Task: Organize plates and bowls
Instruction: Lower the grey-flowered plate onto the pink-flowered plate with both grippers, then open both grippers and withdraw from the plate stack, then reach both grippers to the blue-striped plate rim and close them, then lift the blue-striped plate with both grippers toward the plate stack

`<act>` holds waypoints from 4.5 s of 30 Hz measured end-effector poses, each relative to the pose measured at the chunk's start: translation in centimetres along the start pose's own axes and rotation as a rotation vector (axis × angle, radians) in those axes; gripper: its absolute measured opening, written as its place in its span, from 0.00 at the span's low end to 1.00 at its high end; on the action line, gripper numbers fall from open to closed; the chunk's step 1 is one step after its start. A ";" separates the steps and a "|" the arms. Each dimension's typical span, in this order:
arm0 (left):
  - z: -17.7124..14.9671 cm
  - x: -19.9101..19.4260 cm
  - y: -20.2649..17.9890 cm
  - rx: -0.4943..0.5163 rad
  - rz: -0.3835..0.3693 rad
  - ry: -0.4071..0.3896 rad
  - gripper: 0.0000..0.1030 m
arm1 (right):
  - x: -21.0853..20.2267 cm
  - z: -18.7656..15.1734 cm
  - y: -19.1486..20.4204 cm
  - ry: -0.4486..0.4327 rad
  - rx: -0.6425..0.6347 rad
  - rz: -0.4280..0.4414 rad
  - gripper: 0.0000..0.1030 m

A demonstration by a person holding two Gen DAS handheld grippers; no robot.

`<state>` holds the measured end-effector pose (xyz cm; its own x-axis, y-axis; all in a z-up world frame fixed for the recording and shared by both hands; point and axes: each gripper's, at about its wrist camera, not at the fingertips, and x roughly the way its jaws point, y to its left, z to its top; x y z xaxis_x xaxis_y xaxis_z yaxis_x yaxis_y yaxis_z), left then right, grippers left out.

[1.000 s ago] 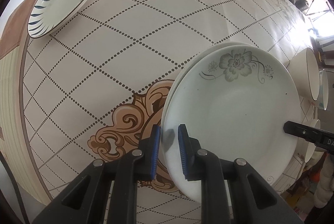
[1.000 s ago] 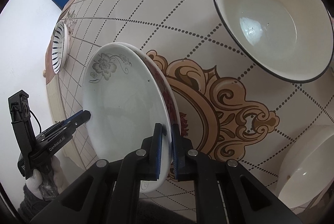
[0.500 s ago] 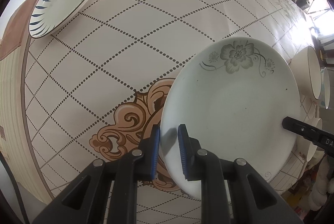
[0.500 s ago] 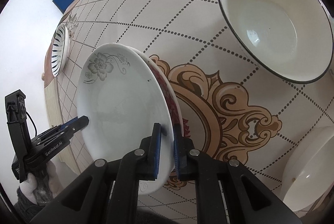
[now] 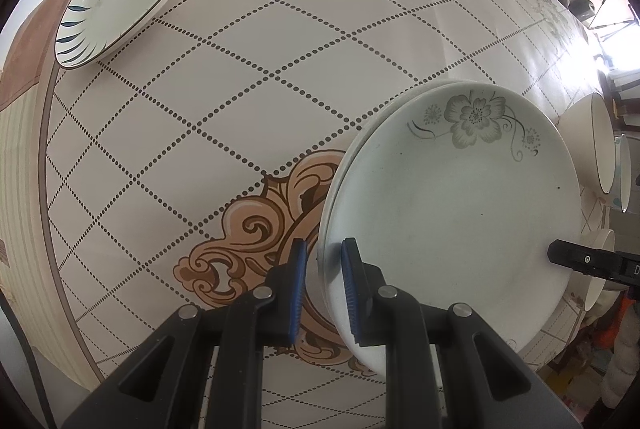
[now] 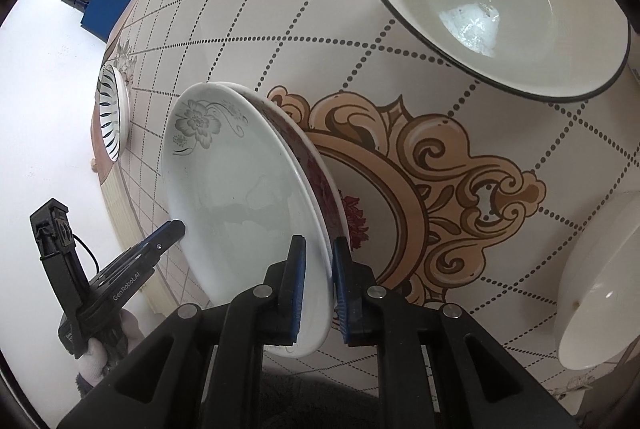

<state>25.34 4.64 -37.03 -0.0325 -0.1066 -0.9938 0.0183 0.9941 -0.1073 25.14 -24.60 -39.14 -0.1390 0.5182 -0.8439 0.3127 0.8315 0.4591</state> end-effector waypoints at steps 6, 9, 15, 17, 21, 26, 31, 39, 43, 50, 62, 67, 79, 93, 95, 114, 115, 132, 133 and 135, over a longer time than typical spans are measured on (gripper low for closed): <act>0.1 -0.1 0.3 0.002 -0.008 -0.001 0.15 | -0.2 -0.3 0.6 -0.017 -0.063 -0.121 0.08; 0.0 -0.1 0.2 0.008 -0.007 -0.001 0.15 | 0.3 -0.5 0.7 -0.018 -0.077 -0.148 0.09; -0.1 0.0 -0.1 0.014 -0.004 -0.001 0.15 | 0.4 -0.8 1.4 -0.036 -0.110 -0.186 0.10; -0.1 0.1 -0.3 0.013 -0.005 0.001 0.15 | 0.5 -0.9 1.6 -0.038 -0.117 -0.194 0.10; -0.3 -0.8 -0.3 0.018 0.015 -0.020 0.16 | 0.6 -0.9 2.0 -0.039 -0.120 -0.204 0.12; -0.6 -4.3 -0.2 0.009 0.012 -0.106 0.18 | 0.9 -1.7 3.6 -0.056 -0.158 -0.242 0.27; 0.3 -7.9 1.4 -0.018 0.005 -0.219 0.43 | -1.0 -2.6 6.7 -0.147 -0.208 -0.278 0.75; 4.6 -11.1 7.6 -0.099 0.007 -0.286 0.48 | -2.6 -0.1 16.9 -0.269 -0.348 -0.204 0.97; 7.2 -11.6 13.5 -0.182 0.022 -0.298 0.48 | -0.4 2.9 24.0 -0.250 -0.425 -0.192 0.97; 12.9 -9.2 24.9 -0.347 -0.012 -0.240 0.48 | 6.2 9.9 33.6 -0.160 -0.449 -0.121 0.97; 19.1 -2.8 29.9 -0.372 -0.141 -0.085 0.21 | 15.0 18.2 36.3 0.010 -0.281 -0.020 0.71; 19.4 -3.0 29.1 -0.324 -0.073 -0.117 0.11 | 16.4 18.2 36.6 0.024 -0.287 -0.095 0.17; 17.8 -4.3 27.8 -0.287 -0.038 -0.169 0.08 | 15.2 16.8 36.0 -0.005 -0.365 -0.109 0.10; 14.4 -7.2 22.7 -0.223 -0.055 -0.211 0.08 | 10.7 13.1 31.9 -0.050 -0.360 -0.052 0.09; 13.7 -8.0 21.6 -0.207 -0.062 -0.218 0.08 | 9.4 12.6 30.6 -0.059 -0.351 -0.032 0.09; 12.0 -2.1 22.5 -0.339 -0.222 -0.039 0.16 | 9.8 9.7 23.5 -0.018 -0.282 -0.070 0.06; 12.2 -1.6 22.4 -0.330 -0.210 -0.028 0.15 | 9.9 9.8 23.5 -0.012 -0.278 -0.068 0.05; 13.4 0.2 19.7 -0.238 -0.351 0.027 0.22 | 10.3 10.6 22.5 0.025 -0.267 -0.074 0.05; 13.5 0.0 19.7 -0.225 -0.331 0.013 0.20 | 10.4 10.6 22.4 0.026 -0.268 -0.077 0.06; 13.7 -0.3 19.1 -0.200 -0.304 -0.001 0.20 | 10.6 10.7 22.3 0.031 -0.269 -0.085 0.06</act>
<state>39.37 23.33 -39.21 -0.0057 -0.3984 -0.9172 -0.1876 0.9014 -0.3903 40.68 -2.70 -40.81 -0.1836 0.4468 -0.8756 0.0386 0.8933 0.4477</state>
